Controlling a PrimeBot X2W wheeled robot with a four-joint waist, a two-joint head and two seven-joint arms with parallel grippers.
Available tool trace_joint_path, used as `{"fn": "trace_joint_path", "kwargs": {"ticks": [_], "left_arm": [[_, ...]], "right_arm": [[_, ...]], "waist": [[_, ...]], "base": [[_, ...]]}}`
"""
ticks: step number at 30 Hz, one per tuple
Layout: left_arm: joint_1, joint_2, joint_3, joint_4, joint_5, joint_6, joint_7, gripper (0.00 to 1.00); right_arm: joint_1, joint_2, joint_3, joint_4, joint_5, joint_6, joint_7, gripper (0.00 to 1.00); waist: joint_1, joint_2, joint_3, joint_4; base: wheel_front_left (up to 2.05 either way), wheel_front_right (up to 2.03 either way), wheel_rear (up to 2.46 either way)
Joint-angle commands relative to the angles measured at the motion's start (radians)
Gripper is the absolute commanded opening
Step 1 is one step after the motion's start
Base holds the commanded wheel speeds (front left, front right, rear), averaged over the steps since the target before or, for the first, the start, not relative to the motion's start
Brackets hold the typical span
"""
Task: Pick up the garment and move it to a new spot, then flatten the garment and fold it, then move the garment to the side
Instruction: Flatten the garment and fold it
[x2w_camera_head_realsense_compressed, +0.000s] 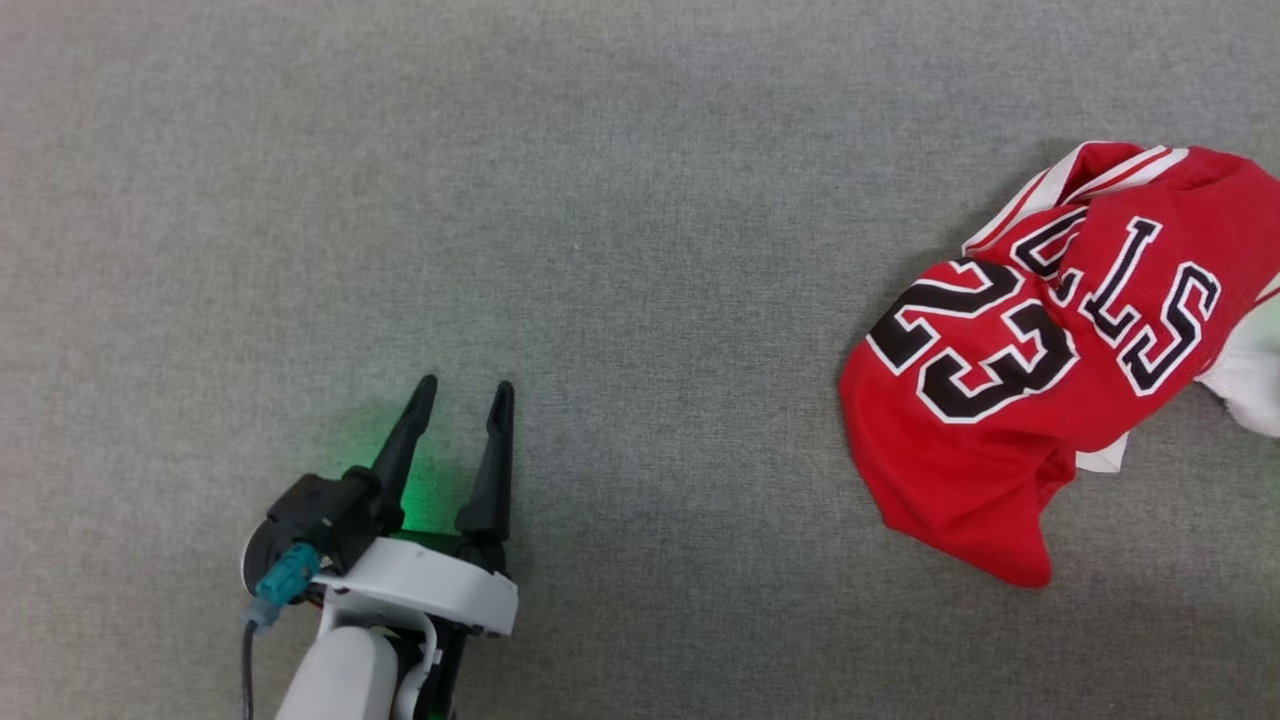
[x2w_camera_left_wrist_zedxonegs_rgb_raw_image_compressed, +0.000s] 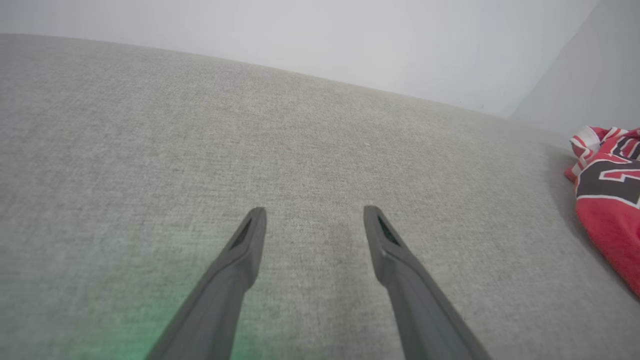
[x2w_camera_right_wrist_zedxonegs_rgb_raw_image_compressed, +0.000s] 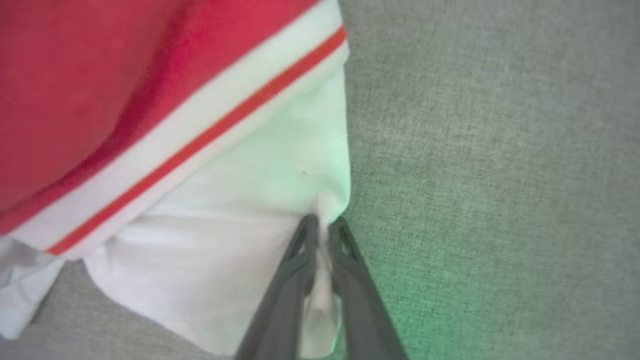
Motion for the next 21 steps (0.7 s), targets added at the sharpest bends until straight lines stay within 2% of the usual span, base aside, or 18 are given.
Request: {"fn": "trace_joint_path", "kwargs": {"ticks": [1,8,15,21], "left_arm": [[-0.013,-0.001,0.006,0.002,0.002,-0.002,0.0,1.0],[-0.028,0.006,0.013,-0.015,0.009,-0.002,0.0,1.0],[-0.042,0.015,0.011,-0.05,-0.002,-0.002,0.0,1.0],[-0.044,0.03,-0.008,-0.056,-0.002,-0.002,0.0,1.0]], "right_arm": [[0.018,0.007,0.013,0.029,0.006,-0.002,-0.008,0.0],[0.042,-0.062,-0.098,0.097,0.031,-0.002,-0.126,0.0],[0.11,-0.16,-0.213,0.3,-0.016,-0.002,-0.271,0.0],[0.101,-0.149,-0.246,0.468,-0.086,-0.002,-0.339,0.0]], "waist": [[0.0,0.0,0.004,-0.006],[0.0,0.0,0.008,-0.028],[0.0,0.0,0.017,-0.025],[0.0,0.0,0.012,-0.027]], "base": [[0.0,0.0,0.0],[0.0,0.0,0.0],[0.0,0.0,0.0],[0.0,0.0,0.0]]}}
